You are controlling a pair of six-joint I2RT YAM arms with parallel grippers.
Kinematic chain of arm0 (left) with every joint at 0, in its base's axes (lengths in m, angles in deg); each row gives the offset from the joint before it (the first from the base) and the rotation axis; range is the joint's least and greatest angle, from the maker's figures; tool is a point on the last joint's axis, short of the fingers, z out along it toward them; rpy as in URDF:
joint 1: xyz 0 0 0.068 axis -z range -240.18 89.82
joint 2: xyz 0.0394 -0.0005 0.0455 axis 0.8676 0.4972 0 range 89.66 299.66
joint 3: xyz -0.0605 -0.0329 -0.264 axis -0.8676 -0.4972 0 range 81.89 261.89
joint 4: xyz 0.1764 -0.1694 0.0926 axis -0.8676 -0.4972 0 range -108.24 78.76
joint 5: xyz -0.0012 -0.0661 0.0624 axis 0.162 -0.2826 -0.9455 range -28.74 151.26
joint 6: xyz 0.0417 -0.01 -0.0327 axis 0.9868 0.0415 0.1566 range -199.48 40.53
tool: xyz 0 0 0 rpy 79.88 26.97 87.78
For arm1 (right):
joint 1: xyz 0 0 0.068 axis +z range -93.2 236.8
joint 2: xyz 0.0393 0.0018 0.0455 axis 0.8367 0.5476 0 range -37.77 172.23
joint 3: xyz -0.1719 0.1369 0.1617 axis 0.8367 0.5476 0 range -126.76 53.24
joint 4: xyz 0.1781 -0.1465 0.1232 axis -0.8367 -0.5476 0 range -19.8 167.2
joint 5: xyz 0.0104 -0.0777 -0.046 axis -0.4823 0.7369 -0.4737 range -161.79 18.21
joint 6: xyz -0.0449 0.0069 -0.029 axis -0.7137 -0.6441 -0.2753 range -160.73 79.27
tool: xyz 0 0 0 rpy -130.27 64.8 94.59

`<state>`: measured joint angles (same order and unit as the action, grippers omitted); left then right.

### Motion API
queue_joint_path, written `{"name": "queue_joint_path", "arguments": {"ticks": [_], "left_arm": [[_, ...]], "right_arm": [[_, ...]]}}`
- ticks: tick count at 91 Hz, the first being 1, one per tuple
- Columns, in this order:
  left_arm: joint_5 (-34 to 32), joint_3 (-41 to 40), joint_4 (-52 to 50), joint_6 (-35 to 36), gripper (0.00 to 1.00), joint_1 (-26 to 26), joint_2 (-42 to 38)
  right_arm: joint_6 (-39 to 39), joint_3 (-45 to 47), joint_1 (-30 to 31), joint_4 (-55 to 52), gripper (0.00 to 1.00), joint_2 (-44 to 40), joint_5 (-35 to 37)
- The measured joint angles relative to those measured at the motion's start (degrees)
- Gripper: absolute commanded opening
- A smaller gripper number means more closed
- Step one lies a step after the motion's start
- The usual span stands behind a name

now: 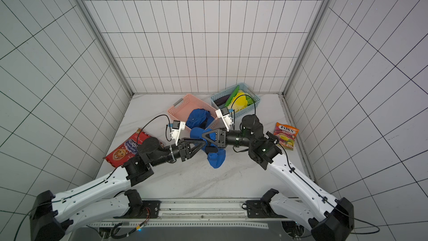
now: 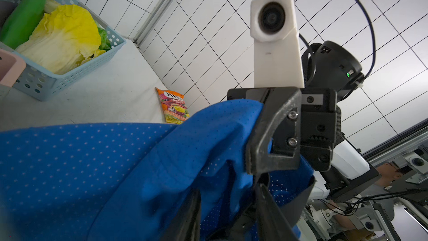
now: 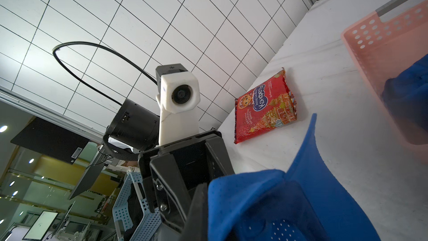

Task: Turn the baseball cap inside out
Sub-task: Turn over the baseball cap.

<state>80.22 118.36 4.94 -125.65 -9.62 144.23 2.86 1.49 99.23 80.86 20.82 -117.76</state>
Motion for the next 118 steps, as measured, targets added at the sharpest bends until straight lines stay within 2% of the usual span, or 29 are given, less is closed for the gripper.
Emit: {"name": "queue_joint_path", "arguments": {"ticks": [23, 28, 38, 48, 60, 67, 86, 98, 103, 111, 118], "left_arm": [[2.1, 0.0, 3.0, -1.4, 0.25, 0.0, 3.3], [2.7, 0.0, 3.7, -1.9, 0.19, 0.0, 3.9], [3.4, 0.0, 4.7, -2.1, 0.0, 0.0, 4.5], [3.0, 0.0, 4.9, -2.5, 0.0, 0.0, 4.3], [0.9, -1.1, 3.9, -2.4, 0.0, 0.0, 1.7], [-1.0, -2.1, 2.6, -2.3, 0.0, 0.0, -1.2], [-7.2, -3.9, -1.7, -2.3, 0.0, 0.0, -7.8], [-10.7, -4.7, -3.4, -2.8, 0.0, 0.0, -9.5], [-12.0, -4.8, -3.8, -3.4, 0.0, 0.0, -9.6], [-13.9, -4.8, -4.4, -4.5, 0.0, 0.0, -9.6], [-15.2, -4.8, -4.6, -5.4, 0.0, 0.0, -9.6]], "right_arm": [[0.2, -0.4, 0.2, -0.1, 0.0, 0.9, -0.6], [0.2, -0.4, 0.3, -0.1, 0.0, 0.9, -0.6], [0.0, -0.7, 0.3, -0.1, 0.02, 1.2, -0.5], [-1.2, -0.9, 0.3, -0.8, 0.2, 1.1, 0.7], [-4.5, -1.2, 0.0, -3.3, 0.5, -0.4, 4.7], [-6.2, -1.2, -0.5, -5.2, 0.6, -2.3, 7.9], [-11.9, -2.9, -0.9, -10.7, 0.67, -7.0, 18.4], [-13.7, -3.0, -0.9, -12.2, 0.68, -8.6, 22.1], [-14.2, -3.0, -0.8, -12.9, 0.73, -8.7, 23.1], [-15.8, -3.0, 1.3, -14.8, 0.75, -8.5, 26.3], [-18.1, -3.2, 6.4, -16.8, 0.78, -8.1, 32.0]]}}
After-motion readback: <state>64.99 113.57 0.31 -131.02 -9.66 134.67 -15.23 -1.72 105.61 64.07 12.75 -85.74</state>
